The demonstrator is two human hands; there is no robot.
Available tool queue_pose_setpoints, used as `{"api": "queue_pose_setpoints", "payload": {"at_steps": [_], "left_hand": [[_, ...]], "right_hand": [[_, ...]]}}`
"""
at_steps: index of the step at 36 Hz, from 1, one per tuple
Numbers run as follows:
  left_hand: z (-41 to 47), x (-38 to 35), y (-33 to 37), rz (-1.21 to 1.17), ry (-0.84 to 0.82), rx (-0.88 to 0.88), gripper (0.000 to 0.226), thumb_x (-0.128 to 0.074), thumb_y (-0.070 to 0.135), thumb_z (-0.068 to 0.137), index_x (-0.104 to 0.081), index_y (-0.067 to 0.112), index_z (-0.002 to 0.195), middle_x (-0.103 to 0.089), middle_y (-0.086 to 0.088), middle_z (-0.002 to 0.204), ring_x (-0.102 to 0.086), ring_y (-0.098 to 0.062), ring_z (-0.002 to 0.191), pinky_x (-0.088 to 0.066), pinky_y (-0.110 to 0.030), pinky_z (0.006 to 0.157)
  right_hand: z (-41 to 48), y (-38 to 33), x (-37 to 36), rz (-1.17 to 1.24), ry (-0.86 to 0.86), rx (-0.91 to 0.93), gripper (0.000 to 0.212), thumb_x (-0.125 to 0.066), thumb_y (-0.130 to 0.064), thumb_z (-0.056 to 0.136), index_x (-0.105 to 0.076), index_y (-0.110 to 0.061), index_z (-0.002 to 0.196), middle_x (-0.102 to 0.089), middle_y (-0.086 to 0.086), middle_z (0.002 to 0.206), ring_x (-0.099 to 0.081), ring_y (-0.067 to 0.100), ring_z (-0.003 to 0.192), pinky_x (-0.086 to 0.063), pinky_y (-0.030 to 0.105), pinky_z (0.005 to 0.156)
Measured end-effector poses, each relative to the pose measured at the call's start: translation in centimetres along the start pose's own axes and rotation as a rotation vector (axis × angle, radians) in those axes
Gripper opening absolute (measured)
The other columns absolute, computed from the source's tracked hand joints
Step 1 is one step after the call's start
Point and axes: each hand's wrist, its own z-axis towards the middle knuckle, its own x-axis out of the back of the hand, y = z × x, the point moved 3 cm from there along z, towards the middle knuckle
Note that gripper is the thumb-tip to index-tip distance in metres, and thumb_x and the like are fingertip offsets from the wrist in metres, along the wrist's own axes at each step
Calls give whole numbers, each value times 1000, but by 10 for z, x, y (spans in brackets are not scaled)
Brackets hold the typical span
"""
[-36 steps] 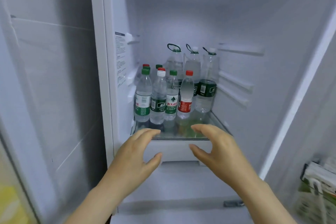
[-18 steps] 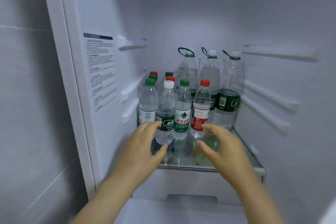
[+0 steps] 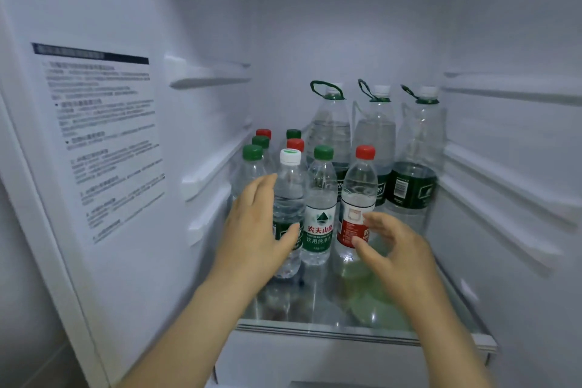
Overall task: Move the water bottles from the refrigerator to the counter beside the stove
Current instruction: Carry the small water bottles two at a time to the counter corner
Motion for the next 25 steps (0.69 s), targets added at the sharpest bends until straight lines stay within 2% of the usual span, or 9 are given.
{"api": "queue_pose_setpoints", "payload": {"at_steps": [8,11,14,21,25], "left_hand": [[16,-17,4,-43,67,18,85,-67,36,84,-15,18,149,-18,3,153,-15,-11,139,-8,-17,108],[21,-24,5,-74,70,53,90,-68,37,82,-14,17,150,-17,1,154,-16,-15,141,-11,-20,110],[24,-31,7,-119,64,92,96,-69,42,81,-7,18,151,-14,0,156,-13,-15,144,-16,-29,115],[30,-39,4,-91,79,144,100,-67,44,82,0,17,152,-15,-1,157,-9,-17,144,-12,-30,117],[33,-39,1,-54,101,136,97,-67,41,83,-4,15,152,-18,-2,154,-10,-16,141,-11,-27,116]], "right_hand": [[24,3,4,-34,13,1,46,-71,-25,83,-56,-22,127,-61,-8,121,-54,5,105,-42,24,94],[31,9,3,-61,-2,-29,52,-70,-27,83,-52,-21,132,-58,-5,129,-53,7,111,-42,27,99],[39,12,3,-70,0,-31,52,-70,-28,83,-52,-22,132,-58,-4,130,-50,4,108,-42,26,97],[55,23,-1,-85,-15,-54,56,-71,-33,82,-47,-26,133,-56,-6,132,-47,2,106,-41,27,95],[66,28,-5,-53,-42,-80,67,-73,-35,79,-42,-24,138,-53,-5,136,-51,10,117,-44,34,99]]}}
